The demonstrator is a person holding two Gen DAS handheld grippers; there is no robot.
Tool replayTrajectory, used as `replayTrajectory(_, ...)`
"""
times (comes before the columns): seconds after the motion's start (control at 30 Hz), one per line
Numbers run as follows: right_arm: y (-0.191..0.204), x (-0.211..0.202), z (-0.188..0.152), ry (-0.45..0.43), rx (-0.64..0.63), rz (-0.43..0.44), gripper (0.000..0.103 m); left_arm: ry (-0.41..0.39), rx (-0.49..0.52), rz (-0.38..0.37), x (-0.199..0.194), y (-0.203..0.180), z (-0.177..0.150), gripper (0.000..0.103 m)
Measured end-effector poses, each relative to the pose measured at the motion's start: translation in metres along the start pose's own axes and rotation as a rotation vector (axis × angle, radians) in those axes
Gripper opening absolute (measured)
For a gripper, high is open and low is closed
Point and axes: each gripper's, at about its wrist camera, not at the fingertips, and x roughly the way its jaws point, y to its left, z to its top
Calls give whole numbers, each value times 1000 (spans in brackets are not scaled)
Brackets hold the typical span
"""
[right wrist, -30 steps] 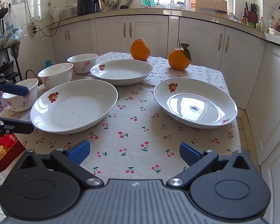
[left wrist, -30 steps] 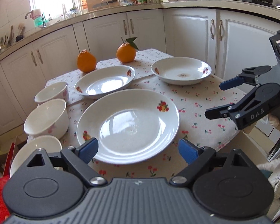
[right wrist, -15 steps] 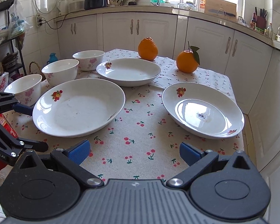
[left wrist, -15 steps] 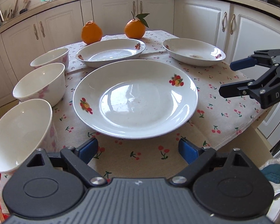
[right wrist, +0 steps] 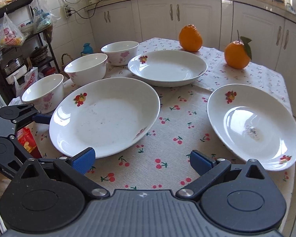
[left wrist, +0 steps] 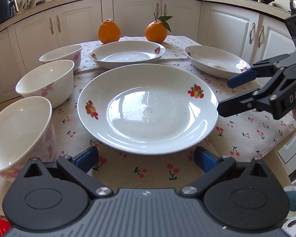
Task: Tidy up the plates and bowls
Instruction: 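Grasp the rim of the large white plate with the right tool and lift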
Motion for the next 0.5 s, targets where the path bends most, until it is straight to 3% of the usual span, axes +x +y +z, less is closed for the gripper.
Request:
replayTrajectory(0.2,-7,21,9,53,53,120,103,-5,-17,20,-1,-3,0,103)
replayTrajectory(0.5,-5,42,24,104,-2,156,103,-4,-27,32,0,-4,0,103)
